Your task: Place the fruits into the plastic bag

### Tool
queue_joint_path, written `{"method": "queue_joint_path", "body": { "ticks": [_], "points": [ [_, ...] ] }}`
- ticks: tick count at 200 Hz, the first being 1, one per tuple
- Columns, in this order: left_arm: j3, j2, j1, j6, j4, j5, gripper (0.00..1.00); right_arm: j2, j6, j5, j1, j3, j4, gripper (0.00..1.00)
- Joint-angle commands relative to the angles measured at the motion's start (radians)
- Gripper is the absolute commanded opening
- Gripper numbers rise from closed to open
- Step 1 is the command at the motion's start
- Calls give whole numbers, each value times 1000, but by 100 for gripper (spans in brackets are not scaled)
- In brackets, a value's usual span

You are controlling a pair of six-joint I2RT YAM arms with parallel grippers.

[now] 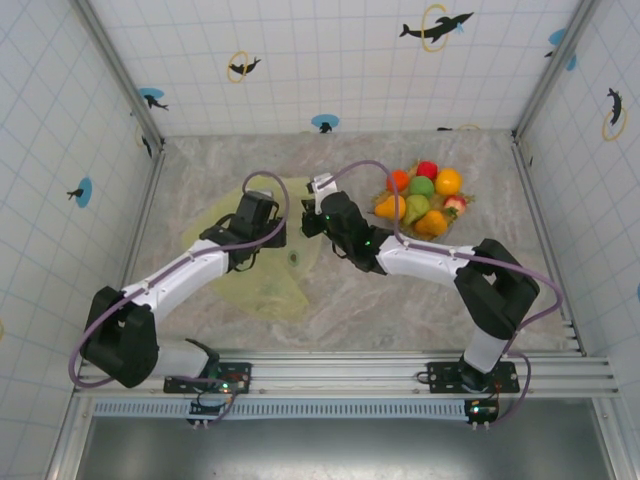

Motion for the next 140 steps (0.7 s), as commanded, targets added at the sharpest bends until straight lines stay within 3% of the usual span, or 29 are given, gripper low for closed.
{"method": "queue_joint_path", "body": {
  "ticks": [1, 39, 80, 95, 119, 140],
  "points": [
    [-38, -4, -6, -24, 63, -114, 77, -22, 103, -42, -14, 35, -8, 0],
    [-74, 48, -30, -36, 156, -148, 81, -26, 167, -94, -36, 31, 10, 0],
    [-107, 110, -63, -30, 237, -304, 82, -34, 213, -154, -62, 12, 38, 0],
    [-106, 136, -63, -26, 253, -340, 70, -36, 215, -155, -70, 3, 37, 0],
    [-89, 153, -62, -2, 250, -348, 32, -44, 173, -137, -89, -20, 21, 0],
    [-49, 137, -57, 40, 213, -243, 8, -32, 59, -147, -117, -12, -20, 0]
  ]
}}
